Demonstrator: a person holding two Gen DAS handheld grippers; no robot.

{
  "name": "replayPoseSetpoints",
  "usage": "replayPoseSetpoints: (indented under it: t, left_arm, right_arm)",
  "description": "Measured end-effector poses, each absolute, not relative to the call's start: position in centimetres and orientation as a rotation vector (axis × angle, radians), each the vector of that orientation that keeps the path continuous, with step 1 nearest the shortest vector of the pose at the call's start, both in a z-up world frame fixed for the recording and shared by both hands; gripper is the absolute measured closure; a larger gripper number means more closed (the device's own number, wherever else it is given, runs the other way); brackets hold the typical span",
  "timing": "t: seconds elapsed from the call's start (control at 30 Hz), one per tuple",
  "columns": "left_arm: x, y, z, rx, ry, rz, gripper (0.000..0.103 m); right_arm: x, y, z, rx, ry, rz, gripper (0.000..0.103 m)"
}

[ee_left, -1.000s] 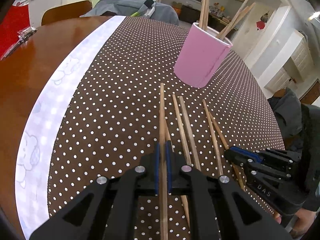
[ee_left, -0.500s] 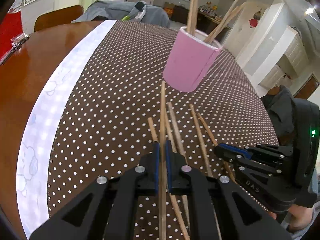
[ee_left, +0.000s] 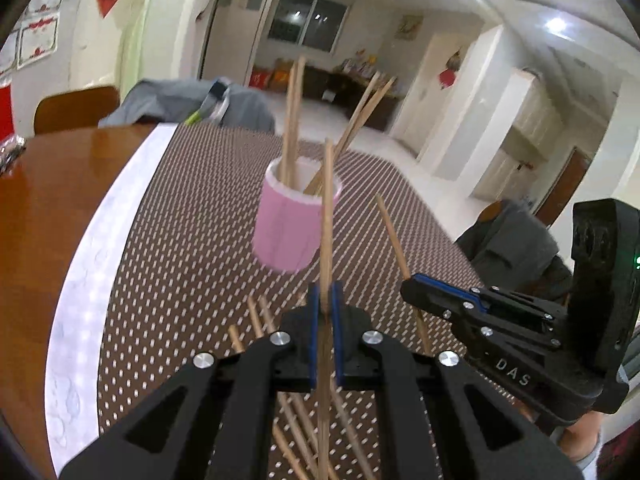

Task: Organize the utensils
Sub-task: 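Lift both held sticks up over the pink cup, then open the left gripper to drop its stick into the pink cup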

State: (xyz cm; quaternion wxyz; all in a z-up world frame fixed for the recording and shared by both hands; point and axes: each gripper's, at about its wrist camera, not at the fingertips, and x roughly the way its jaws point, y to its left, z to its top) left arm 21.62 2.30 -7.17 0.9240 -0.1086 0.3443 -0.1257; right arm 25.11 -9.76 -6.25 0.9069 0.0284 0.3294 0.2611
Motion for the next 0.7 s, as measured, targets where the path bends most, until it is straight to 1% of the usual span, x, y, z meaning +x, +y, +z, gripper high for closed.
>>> replayPoseSetpoints:
  t: [0.3, 0.5, 0.7]
  left_arm:
    - [23.0, 1.7, -2.3, -0.197, 0.550, -0.286, 0.097]
    - [24.8, 1.8, -0.1, -0.190, 0.464, -0.276, 0.097]
    - [26.3, 2.3, 1.2, -0.202, 0.421, -0.268, 0.097]
  right_arm:
    - [25.1, -11.6, -2.4, 0.183, 0.430, 0.530, 0.097]
    - [26.6, -11.3, -1.2, 0.220, 0.323, 0.515, 0.097]
    - [28.2, -10.6, 0.2, 0.234, 0.207, 0.481, 0.097]
